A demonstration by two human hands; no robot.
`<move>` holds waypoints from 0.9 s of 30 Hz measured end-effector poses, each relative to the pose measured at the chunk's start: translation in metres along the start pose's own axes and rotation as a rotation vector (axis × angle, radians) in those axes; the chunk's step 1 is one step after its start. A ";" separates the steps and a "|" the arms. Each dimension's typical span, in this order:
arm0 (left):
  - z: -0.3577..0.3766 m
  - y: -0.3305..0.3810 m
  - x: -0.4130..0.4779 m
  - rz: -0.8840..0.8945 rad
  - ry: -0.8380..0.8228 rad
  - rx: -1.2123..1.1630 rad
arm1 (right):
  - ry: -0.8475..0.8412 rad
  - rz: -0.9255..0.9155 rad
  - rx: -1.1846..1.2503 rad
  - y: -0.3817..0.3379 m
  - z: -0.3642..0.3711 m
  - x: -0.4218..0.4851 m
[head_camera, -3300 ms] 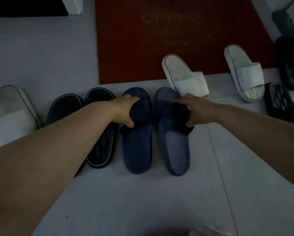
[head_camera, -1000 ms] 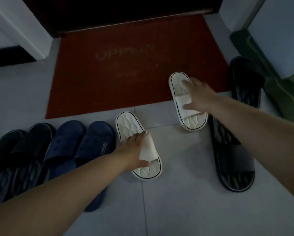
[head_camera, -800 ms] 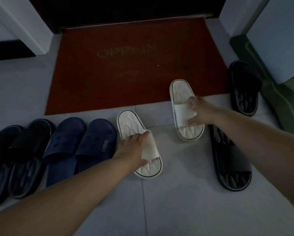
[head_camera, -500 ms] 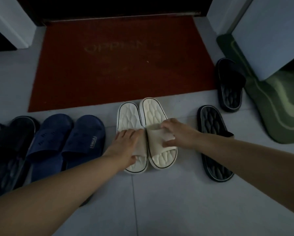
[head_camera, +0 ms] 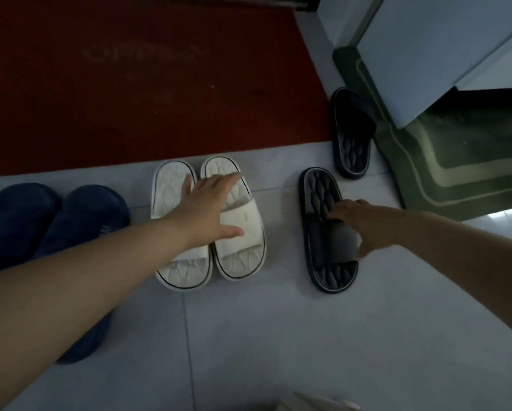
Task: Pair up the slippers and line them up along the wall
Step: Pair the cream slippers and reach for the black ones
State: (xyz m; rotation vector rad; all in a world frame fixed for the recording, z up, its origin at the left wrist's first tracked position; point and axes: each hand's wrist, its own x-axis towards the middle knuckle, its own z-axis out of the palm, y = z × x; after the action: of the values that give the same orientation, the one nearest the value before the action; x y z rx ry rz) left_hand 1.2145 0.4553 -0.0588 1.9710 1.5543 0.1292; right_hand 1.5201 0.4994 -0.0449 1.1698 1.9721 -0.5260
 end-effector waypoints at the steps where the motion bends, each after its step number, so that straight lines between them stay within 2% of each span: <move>1: 0.003 0.010 0.005 0.031 0.013 -0.036 | 0.068 -0.015 0.034 -0.001 0.009 0.002; 3: 0.012 0.032 0.014 0.083 0.000 -0.114 | 0.154 -0.067 0.104 -0.001 0.017 0.008; 5: 0.026 0.053 0.024 0.098 -0.060 -0.198 | 0.158 -0.126 0.179 0.006 0.011 0.013; 7: 0.044 0.070 0.033 0.101 -0.132 -0.243 | 0.221 -0.128 0.350 0.019 -0.005 0.016; 9: 0.063 0.084 0.043 0.107 -0.182 -0.260 | 0.411 -0.040 0.513 0.040 -0.026 0.025; 12: 0.087 0.096 0.052 0.111 -0.223 -0.281 | 0.661 0.202 0.522 0.077 -0.055 0.052; 15: 0.100 0.104 0.060 0.053 -0.206 -0.269 | 0.619 0.392 0.567 0.105 -0.075 0.080; 21: 0.098 0.108 0.069 -0.104 -0.140 -0.297 | 0.280 0.402 0.250 0.128 -0.084 0.121; 23: 0.098 0.108 0.066 -0.120 -0.144 -0.292 | 0.314 0.376 0.188 0.131 -0.078 0.126; 27: 0.092 0.105 0.066 -0.137 -0.145 -0.278 | 0.497 0.305 0.352 0.132 -0.070 0.108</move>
State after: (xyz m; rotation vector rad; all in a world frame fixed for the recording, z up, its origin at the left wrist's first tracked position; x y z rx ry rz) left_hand 1.3640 0.4656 -0.0973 1.6192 1.4845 0.1346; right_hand 1.5755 0.6710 -0.0813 1.9372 2.0942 -0.4625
